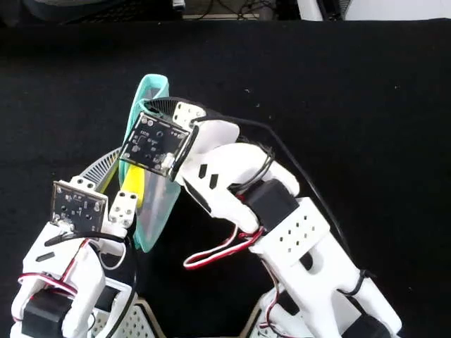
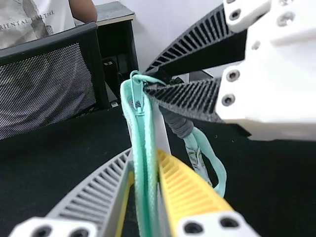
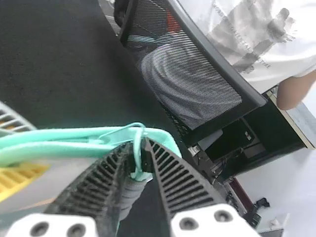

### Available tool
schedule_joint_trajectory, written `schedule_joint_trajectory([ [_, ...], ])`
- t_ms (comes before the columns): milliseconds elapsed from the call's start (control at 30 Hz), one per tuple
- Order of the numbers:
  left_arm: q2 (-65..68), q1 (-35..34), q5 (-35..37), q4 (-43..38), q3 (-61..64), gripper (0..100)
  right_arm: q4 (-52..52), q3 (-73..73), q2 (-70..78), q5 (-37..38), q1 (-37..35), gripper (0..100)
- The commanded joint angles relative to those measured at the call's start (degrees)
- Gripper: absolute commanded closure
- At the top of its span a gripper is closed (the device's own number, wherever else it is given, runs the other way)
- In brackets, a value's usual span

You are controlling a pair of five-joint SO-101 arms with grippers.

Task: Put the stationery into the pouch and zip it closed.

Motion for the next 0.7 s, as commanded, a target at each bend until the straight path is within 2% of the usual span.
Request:
schedule_joint_trajectory([
  [0,0.44,0.57,-0.26,1.67,1.10,97,-1.67,-3.12,-0.13,0.00,3.34,98.6],
  [133,0.44,0.57,-0.26,1.76,1.10,97,-2.02,-3.30,0.04,-0.53,3.96,98.6],
  [433,0.44,0.48,-0.26,1.85,1.54,97,-5.98,-4.53,0.22,-11.34,4.04,98.6],
  [667,0.44,0.40,-0.26,1.85,1.63,97,-12.57,3.30,-0.04,-14.51,6.68,98.6],
])
